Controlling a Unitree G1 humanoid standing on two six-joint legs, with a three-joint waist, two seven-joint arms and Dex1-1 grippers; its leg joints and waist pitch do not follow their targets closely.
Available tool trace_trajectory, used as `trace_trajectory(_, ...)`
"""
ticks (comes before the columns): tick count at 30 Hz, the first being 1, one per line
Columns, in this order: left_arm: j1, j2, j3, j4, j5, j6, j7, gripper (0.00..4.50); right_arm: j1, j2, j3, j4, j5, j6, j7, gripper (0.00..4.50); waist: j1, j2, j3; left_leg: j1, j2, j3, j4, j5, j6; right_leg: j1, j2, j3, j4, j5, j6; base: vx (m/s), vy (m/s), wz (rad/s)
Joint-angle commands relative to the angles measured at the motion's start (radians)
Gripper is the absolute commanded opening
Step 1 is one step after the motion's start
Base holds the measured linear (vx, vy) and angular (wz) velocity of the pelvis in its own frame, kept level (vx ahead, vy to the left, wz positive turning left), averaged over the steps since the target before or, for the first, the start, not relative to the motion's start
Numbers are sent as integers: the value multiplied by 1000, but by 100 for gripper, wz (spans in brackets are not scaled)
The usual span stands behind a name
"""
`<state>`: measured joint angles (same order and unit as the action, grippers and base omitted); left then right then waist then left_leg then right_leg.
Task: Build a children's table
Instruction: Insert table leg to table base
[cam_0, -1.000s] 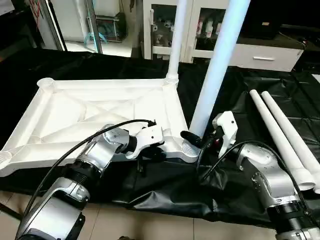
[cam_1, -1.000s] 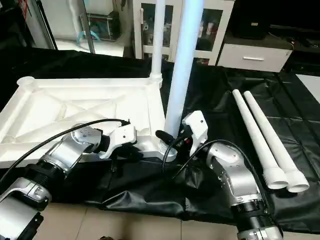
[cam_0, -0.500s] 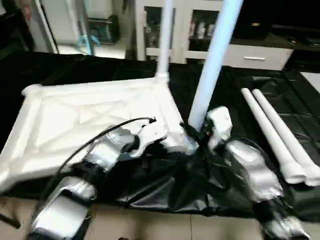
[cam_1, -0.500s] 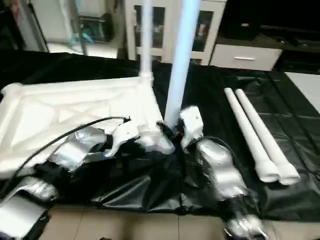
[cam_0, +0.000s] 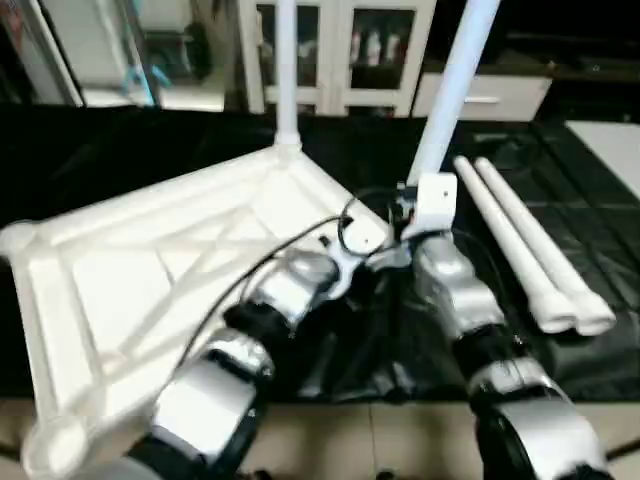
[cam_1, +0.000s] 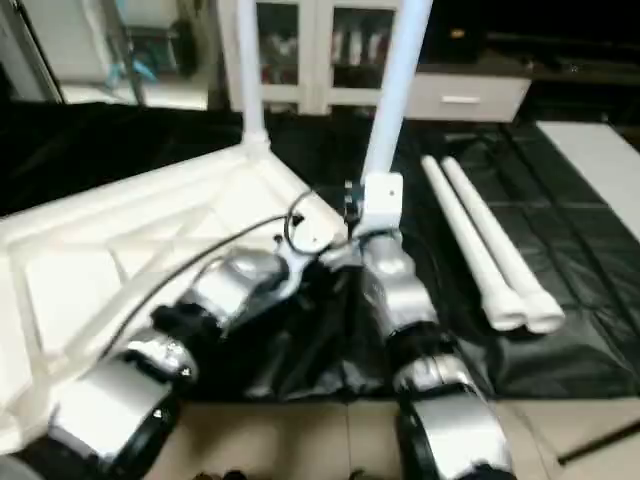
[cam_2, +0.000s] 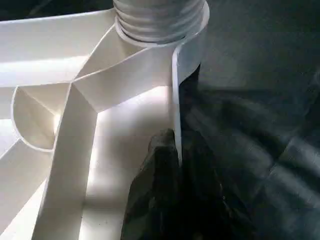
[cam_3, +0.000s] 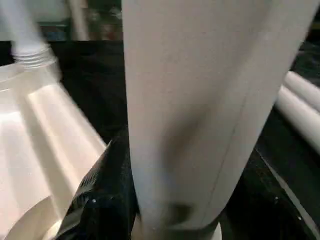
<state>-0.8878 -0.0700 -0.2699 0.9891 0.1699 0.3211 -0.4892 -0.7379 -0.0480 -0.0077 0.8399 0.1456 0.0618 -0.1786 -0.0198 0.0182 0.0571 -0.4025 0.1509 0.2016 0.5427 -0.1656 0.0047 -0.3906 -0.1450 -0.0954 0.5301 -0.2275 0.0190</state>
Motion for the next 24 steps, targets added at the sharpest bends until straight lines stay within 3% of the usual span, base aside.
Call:
trace_trajectory(1,-40,3,15,-43,-17,-35,-12,0,47,-39,-77,134,-24,51,-104,184,-6,9,-52,44,77,-61,-93,-696,-97,29,-15,1,-74,-429,-56,0,0,0)
trace_trajectory(2,-41,5,15,-36,-17,-39,-12,0,40,-36,-79,145,-21,43,-104,184,-7,13,-50,41,83,-61,-113,-748,-117,35,-3,-3,-56,-362,-70,0,0,0)
trace_trajectory(3,-40,8,15,-31,-18,-42,-13,0,36,-36,-80,153,-20,38,-106,184,4,12,-49,32,98,-28,-170,-843,-152,44,28,-8,18,-199,-127,0,0,0)
trace_trajectory(4,-39,10,15,-27,-19,-45,-14,0,33,-36,-80,160,-20,34,-108,184,4,12,-49,32,98,-28,-170,-843,-152,44,28,-8,18,-199,-127,0,0,0)
trace_trajectory(5,-41,13,15,-19,-18,-48,-11,0,26,-35,-79,173,-19,24,-109,184,14,0,-49,60,81,10,-165,-820,-162,8,32,-4,-1,-243,-155,-3,-63,24)
trace_trajectory(6,-41,17,16,-15,-18,-49,-11,0,23,-35,-81,182,-16,14,-104,184,4,-29,-46,133,38,7,-42,-743,-123,-69,-12,-6,-122,-505,-112,-3,-63,24)
trace_trajectory(7,-42,20,18,-12,-17,-50,-10,0,19,-34,-80,188,-15,6,-99,184,1,-44,-37,129,15,-19,68,-517,-40,-55,-97,-8,-184,-759,-34,0,0,0)
trace_trajectory(8,-42,20,18,-12,-17,-50,-10,0,19,-34,-80,188,-15,6,-99,184,5,-19,-27,35,47,-56,20,-379,-21,48,-112,-26,-149,-811,7,72,83,-49)
trace_trajectory(9,-47,24,24,3,-14,-57,-6,0,7,-36,-66,201,-20,-43,-51,184,4,8,-37,23,65,-67,-19,-409,-45,80,-80,-52,-120,-726,15,72,83,-49)
trace_trajectory(10,-47,24,24,3,-14,-57,-6,0,7,-36,-66,201,-20,-43,-51,184,-1,29,-35,21,88,-79,-59,-523,-77,79,-36,-60,-79,-583,13,70,88,-40)
trace_trajectory(11,-49,25,26,9,-12,-60,-4,0,3,-37,-57,204,-23,-67,-21,219,8,39,-21,-3,118,-59,-173,-860,-149,90,40,-51,107,-73,-88,0,0,0)
trace_trajectory(12,-50,29,26,13,-10,-63,-4,0,0,-37,-53,199,-24,-81,-4,219,24,36,-25,17,115,-43,-187,-906,-169,70,45,-48,113,-34,-106,0,0,0)
trace_trajectory(13,-50,31,26,14,-9,-66,-4,0,-2,-38,-51,198,-24,-88,3,219,9,-14,-38,67,93,-31,-128,-808,-181,24,9,1,50,-195,-132,17,-52,17)
trace_trajectory(14,-51,33,26,16,-10,-68,-5,0,-4,-36,-54,196,-18,-93,14,219,16,-32,-52,79,72,-39,-63,-714,-179,0,-41,24,-15,-415,-127,49,-73,7)
trace_trajectory(15,-52,35,26,19,-10,-70,-7,0,-6,-36,-56,192,-12,-99,26,259,42,-48,-58,77,51,-37,33,-410,-68,-12,-118,64,-84,-650,-110,49,-73,7)
trace_trajectory(16,-54,40,25,25,-11,-75,-12,0,-11,-35,-58,184,-2,-118,53,261,55,-40,-54,39,64,-51,28,-276,-17,26,-141,81,-82,-655,-116,52,-20,-22)
trace_trajectory(17,-55,42,25,27,-11,-77,-13,0,-12,-35,-58,181,0,-122,61,261,64,-24,-57,-19,72,-55,-17,-85,16,60,-88,49,-37,-474,-127,62,-5,-28)
trace_trajectory(18,-56,48,26,34,-11,-84,-19,0,-10,-38,-53,155,7,-135,97,269,67,5,-63,16,90,-52,-39,-119,-2,34,-40,35,-23,-311,-152,62,-5,-28)
trace_trajectory(19,-57,50,26,37,-11,-87,-22,0,-7,-40,-50,142,8,-139,112,283,57,13,-53,21,94,-47,-60,-324,-42,20,-16,34,-15,-256,-179,0,0,0)
trace_trajectory(20,-58,54,26,42,-11,-91,-28,0,-1,-44,-46,118,7,-141,124,297,54,4,-50,33,83,-42,-58,-528,-87,6,-16,39,-26,-357,-176,0,0,0)
trace_trajectory(21,-58,56,25,44,-11,-95,-32,0,6,-48,-42,98,6,-140,133,304,54,-2,-52,40,78,-42,-53,-573,-93,1,-21,42,-31,-402,-172,0,0,0)
trace_trajectory(22,-58,59,25,46,-11,-97,-36,0,18,-53,-38,64,12,-130,156,307,56,-1,-55,41,75,-43,-49,-574,-89,2,-28,46,-35,-424,-166,0,0,0)
trace_trajectory(23,-58,60,25,47,-11,-98,-37,0,25,-56,-37,46,15,-123,172,312,58,-1,-59,31,76,-43,-52,-518,-66,12,-33,50,-39,-411,-156,0,0,0)
trace_trajectory(24,-58,63,24,49,-10,-101,-42,0,36,-62,-31,17,14,-114,184,320,63,7,-70,20,81,-38,-55,-382,-35,23,-25,50,-29,-244,-170,0,0,0)
